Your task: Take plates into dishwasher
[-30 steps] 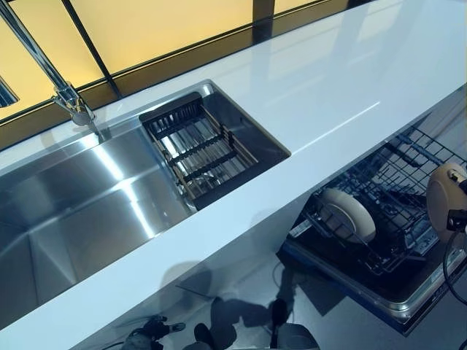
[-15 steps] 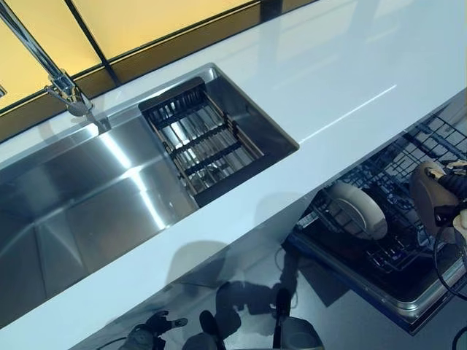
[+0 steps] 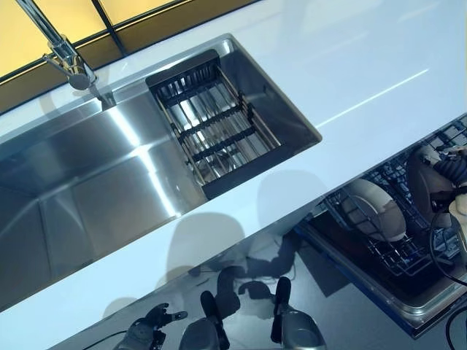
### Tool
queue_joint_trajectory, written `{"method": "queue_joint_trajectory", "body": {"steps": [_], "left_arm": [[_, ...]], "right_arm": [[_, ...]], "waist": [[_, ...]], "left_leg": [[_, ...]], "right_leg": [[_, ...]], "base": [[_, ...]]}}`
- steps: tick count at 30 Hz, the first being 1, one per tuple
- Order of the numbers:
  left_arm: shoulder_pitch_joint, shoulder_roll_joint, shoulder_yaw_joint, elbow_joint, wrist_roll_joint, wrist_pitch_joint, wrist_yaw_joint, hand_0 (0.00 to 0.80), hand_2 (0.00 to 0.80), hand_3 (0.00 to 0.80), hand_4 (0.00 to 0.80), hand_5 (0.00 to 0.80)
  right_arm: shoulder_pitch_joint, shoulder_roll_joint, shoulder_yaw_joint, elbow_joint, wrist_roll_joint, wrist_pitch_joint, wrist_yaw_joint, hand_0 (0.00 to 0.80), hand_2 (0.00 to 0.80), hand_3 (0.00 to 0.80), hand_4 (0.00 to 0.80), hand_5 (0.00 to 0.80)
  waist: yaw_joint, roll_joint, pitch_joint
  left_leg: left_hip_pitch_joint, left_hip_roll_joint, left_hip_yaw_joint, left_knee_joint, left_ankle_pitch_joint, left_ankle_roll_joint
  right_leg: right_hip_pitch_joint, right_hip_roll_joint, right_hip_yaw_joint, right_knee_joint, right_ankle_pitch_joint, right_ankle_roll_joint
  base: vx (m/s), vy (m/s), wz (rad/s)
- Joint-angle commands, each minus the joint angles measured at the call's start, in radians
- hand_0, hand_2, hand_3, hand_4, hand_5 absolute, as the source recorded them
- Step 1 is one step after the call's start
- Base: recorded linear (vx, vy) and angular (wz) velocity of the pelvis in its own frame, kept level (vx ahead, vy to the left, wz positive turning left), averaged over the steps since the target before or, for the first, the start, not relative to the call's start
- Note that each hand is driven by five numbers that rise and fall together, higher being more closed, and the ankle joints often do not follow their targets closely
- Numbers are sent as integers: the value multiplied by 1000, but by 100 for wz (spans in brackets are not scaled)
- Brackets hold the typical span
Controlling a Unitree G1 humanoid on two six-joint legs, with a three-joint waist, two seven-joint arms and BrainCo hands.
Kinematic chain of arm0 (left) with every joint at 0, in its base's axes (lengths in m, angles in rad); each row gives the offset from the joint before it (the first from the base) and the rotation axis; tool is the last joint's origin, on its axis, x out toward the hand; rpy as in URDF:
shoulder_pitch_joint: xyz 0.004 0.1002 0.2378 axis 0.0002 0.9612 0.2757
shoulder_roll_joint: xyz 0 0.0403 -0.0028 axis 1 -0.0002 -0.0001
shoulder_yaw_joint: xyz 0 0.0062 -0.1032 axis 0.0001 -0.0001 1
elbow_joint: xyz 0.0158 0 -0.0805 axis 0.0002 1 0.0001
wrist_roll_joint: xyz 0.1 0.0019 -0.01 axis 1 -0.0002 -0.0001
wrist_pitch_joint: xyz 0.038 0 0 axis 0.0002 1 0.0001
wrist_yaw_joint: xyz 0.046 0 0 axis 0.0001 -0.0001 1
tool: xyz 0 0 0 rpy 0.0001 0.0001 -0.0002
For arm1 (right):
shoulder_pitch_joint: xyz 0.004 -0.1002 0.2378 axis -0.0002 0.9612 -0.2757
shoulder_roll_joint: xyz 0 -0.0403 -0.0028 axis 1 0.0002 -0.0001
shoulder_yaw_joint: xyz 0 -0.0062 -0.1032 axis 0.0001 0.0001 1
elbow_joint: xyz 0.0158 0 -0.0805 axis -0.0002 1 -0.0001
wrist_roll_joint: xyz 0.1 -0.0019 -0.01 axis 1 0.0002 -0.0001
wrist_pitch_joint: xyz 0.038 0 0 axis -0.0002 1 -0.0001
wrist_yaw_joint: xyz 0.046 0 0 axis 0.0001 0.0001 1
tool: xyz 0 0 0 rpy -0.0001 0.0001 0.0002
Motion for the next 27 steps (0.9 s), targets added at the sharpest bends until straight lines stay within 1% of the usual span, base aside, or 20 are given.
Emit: {"method": "queue_joint_trajectory", "body": {"steps": [1, 13, 19, 20, 22, 27], "left_arm": [[-13, 47, -25, 1, -40, -7, 21, 0, 0, 0, 0, 0], [-16, 67, -27, -23, -53, -14, 19, 0, 0, 0, 0, 0], [-14, 69, -28, -29, -57, -30, 18, 0, 0, 0, 0, 0], [-15, 70, -28, -31, -58, -29, 17, 0, 0, 0, 0, 0], [-18, 72, -29, -31, -59, -32, 16, 0, 0, 0, 0, 0], [-26, 75, -30, -38, -69, -40, 7, 0, 0, 0, 0, 0]], "right_arm": [[-101, -114, 42, 10, -44, -33, -4, 800, 800, 800, 800, 800], [-112, -136, 63, 57, -74, -26, 11, 800, 800, 800, 800, 800], [-105, -145, 61, 84, -84, -31, 15, 800, 800, 800, 800, 800], [-99, -146, 62, 89, -90, -34, 15, 800, 800, 800, 800, 800], [-100, -147, 63, 94, -95, -35, 17, 800, 800, 800, 800, 800], [-106, -156, 69, 109, -123, -31, 24, 800, 800, 800, 800, 800]], "waist": [[30, -55, -15], [41, -40, 14], [43, -20, 25], [44, -10, 29], [45, -4, 32], [46, 25, 46]], "left_leg": [[-112, 33, -50, -10, 101, -42], [-135, 37, -58, -7, 116, -45], [-144, 37, -62, -5, 121, -46], [-146, 37, -66, -2, 123, -46], [-149, 38, -67, 0, 124, -47], [-157, 43, -73, 10, 125, -48]], "right_leg": [[13, 8, -23, 146, -164, -18], [-6, 6, -32, 174, -178, -21], [-18, -2, -36, 199, -194, -23], [-22, -5, -38, 214, -203, -25], [-29, -10, -40, 231, -214, -28], [-57, -25, -45, 291, -248, -35]], "base": [[-8, -25, 4], [-4, -10, 1], [-7, -2, 2], [0, 0, 0], [0, 0, 0], [-7, 1, 0]]}}
